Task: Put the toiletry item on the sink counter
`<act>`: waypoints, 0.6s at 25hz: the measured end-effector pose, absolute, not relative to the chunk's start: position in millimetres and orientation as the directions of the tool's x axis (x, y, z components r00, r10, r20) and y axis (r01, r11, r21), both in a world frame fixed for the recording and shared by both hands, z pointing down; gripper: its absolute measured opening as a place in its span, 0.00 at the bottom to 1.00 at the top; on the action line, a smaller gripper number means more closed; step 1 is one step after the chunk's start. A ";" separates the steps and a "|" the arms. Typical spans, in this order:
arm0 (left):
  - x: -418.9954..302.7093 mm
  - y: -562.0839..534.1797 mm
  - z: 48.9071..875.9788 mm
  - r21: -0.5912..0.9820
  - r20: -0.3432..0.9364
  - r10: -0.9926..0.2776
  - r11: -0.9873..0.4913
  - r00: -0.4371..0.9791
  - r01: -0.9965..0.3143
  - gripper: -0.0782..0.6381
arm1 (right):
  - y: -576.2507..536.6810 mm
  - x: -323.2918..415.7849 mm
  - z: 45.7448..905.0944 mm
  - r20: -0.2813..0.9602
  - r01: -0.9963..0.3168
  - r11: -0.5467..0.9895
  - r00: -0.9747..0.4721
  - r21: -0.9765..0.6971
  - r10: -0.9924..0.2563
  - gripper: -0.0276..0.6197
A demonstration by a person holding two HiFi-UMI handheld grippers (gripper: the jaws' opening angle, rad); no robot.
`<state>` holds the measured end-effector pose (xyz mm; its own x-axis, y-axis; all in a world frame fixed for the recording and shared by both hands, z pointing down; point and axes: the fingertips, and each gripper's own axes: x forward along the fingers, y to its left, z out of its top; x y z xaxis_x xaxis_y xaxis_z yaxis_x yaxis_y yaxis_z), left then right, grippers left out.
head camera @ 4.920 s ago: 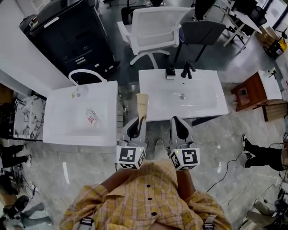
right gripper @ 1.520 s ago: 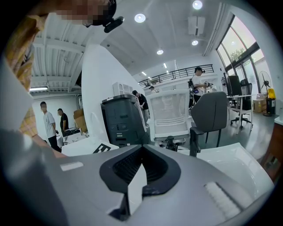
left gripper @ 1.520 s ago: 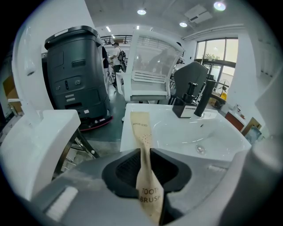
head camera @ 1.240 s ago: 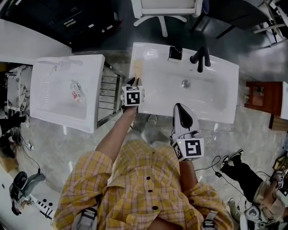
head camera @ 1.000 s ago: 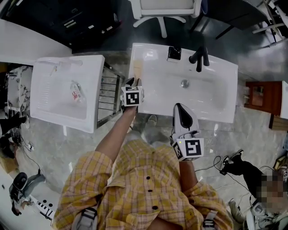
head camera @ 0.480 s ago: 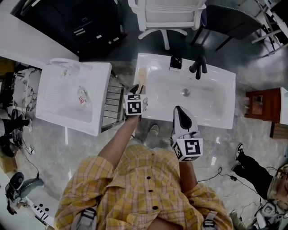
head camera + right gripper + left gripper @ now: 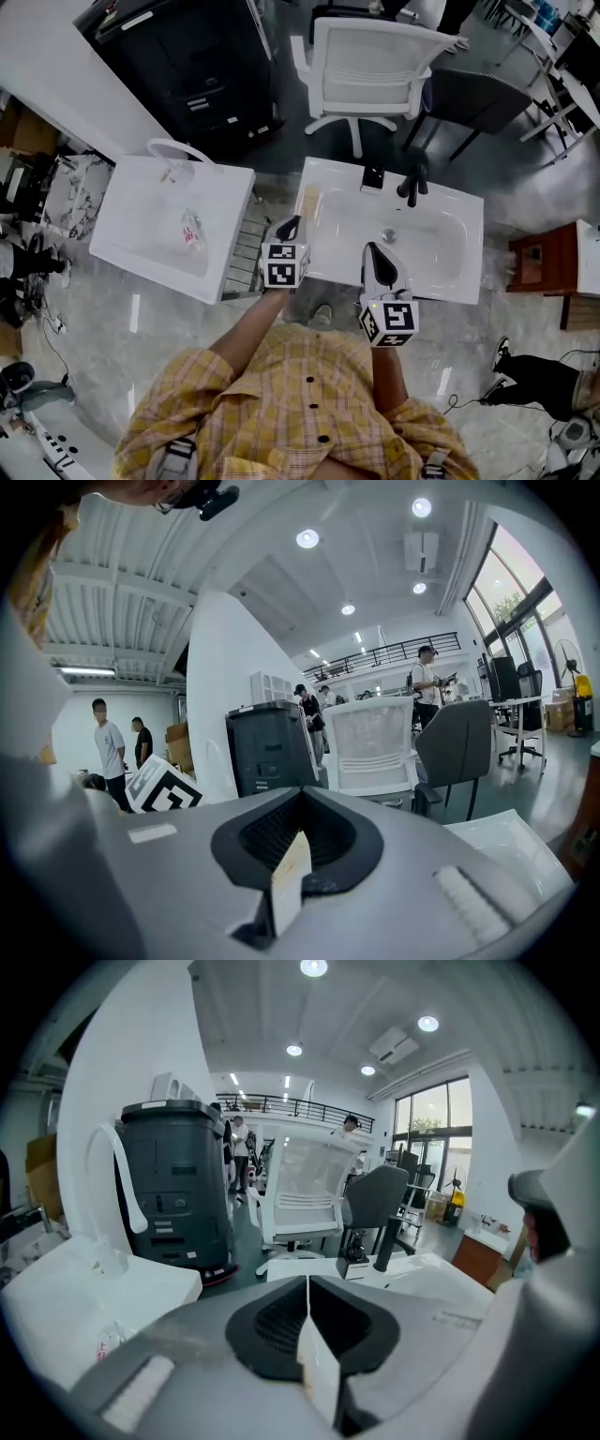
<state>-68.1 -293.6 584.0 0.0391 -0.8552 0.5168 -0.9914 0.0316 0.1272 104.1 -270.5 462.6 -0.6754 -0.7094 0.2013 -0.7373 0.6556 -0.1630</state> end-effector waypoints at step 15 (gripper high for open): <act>-44.3 -248.8 482.1 0.057 0.242 -0.968 -0.051 0.063 -0.997 0.11 | -262.3 101.2 446.5 0.162 -0.740 0.658 -0.672 -0.140 -0.722 0.04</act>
<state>-44.3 -248.8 482.1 0.0633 -0.9681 0.2423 -0.9971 -0.0509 0.0570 101.2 -262.3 446.5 -0.6724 -0.7223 0.1619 -0.7402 0.6577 -0.1400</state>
